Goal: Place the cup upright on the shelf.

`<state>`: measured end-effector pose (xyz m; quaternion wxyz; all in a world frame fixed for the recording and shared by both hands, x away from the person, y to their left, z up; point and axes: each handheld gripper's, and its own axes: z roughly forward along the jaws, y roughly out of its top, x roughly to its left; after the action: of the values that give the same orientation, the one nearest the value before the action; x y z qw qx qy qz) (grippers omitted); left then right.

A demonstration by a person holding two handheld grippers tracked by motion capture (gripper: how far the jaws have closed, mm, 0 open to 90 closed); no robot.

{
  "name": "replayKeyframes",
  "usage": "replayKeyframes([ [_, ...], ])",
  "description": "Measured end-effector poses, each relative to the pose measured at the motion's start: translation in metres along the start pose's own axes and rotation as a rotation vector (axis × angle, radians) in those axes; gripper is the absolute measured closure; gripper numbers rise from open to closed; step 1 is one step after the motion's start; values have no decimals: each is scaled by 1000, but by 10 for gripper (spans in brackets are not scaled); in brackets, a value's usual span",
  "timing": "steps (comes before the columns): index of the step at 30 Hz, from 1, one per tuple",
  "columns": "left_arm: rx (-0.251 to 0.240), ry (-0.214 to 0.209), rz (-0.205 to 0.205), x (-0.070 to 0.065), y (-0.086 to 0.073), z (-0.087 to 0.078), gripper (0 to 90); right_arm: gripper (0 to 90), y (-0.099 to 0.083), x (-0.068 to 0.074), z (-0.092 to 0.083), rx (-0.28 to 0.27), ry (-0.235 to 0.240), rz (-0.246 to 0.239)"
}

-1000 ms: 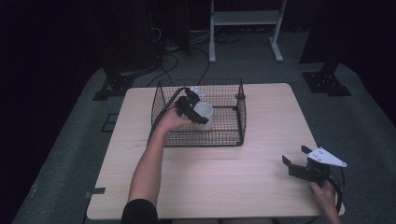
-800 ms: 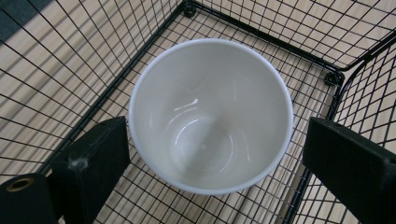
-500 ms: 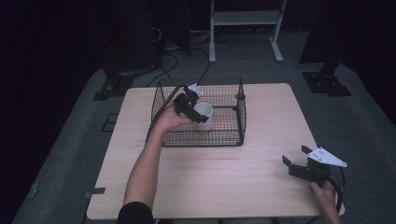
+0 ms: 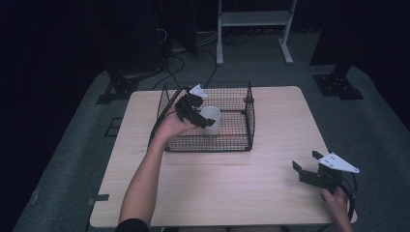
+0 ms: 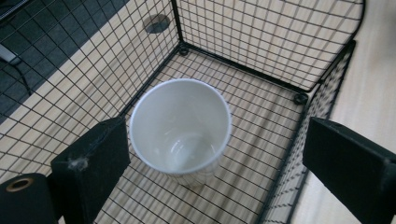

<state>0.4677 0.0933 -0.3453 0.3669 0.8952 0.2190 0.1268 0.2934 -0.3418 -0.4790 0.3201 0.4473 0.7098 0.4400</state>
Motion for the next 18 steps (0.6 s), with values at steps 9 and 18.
replayKeyframes([
  [9,-43,19,-9,-7,-9,-18,67,130,0,0,0,2,-2,2],
  [18,-89,33,-12,-19,-20,-33,68,131,0,0,0,3,-3,3],
])
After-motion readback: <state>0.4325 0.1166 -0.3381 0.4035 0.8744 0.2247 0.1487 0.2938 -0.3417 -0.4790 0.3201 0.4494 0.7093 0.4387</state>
